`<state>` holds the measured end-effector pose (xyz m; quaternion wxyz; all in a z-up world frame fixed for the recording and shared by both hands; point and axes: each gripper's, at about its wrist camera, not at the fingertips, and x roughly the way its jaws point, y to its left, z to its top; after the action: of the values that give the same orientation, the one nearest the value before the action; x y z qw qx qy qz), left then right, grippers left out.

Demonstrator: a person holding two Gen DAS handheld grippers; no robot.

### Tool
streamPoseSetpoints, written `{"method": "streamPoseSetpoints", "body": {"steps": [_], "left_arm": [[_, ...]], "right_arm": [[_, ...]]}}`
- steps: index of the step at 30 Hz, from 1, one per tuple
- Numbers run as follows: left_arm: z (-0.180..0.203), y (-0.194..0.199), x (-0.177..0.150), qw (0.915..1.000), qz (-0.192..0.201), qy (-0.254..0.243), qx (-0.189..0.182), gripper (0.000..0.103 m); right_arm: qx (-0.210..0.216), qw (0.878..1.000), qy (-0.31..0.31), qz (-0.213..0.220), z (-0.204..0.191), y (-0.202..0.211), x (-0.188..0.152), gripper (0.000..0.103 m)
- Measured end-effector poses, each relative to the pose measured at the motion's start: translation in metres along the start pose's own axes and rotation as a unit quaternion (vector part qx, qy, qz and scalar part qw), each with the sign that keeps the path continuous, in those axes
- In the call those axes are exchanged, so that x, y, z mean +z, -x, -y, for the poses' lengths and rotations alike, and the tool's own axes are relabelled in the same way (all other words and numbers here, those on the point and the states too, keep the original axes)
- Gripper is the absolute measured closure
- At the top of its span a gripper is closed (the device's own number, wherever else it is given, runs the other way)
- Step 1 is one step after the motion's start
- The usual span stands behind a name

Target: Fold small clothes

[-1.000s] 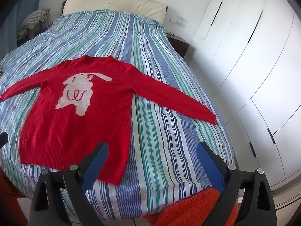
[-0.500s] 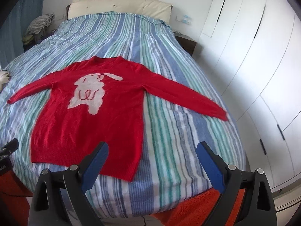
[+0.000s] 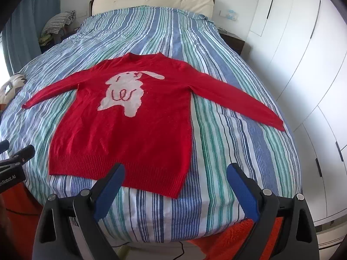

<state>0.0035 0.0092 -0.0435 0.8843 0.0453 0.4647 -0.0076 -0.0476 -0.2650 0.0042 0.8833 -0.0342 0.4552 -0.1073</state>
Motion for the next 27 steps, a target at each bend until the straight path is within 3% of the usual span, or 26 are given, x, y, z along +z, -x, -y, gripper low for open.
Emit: {"method": "streamPoseSetpoints", "body": {"steps": [8,12,16,18,20,24,27], "left_arm": [[-0.003,-0.008,0.0,0.9998,0.003,-0.01,0.019,0.006],[-0.008,-0.018,-0.003,0.9999,-0.001,0.0,0.017,0.006],[-0.018,-0.025,-0.004,0.9996,0.002,0.019,0.018,0.006],[-0.023,-0.027,-0.005,0.9993,0.004,0.028,0.024,0.006],[-0.028,-0.029,-0.006,0.9989,0.005,0.038,0.027,0.006],[-0.034,-0.035,-0.007,0.998,0.0,0.054,0.034,0.006],[-0.033,-0.043,-0.007,0.9976,-0.012,0.053,0.042,0.006]], "right_arm": [[0.018,1.0,0.003,-0.007,-0.006,-0.012,0.0,0.009],[0.083,0.996,-0.032,0.006,0.008,-0.03,0.004,0.009],[0.153,0.98,-0.127,0.028,0.073,-0.069,0.017,0.009],[0.177,0.962,-0.201,0.047,0.132,-0.095,0.026,0.009],[0.185,0.937,-0.291,0.052,0.202,-0.125,0.029,0.009],[0.192,0.856,-0.478,0.045,0.328,-0.183,0.008,0.01],[0.196,0.814,-0.545,0.047,0.374,-0.207,-0.01,0.02]]}}
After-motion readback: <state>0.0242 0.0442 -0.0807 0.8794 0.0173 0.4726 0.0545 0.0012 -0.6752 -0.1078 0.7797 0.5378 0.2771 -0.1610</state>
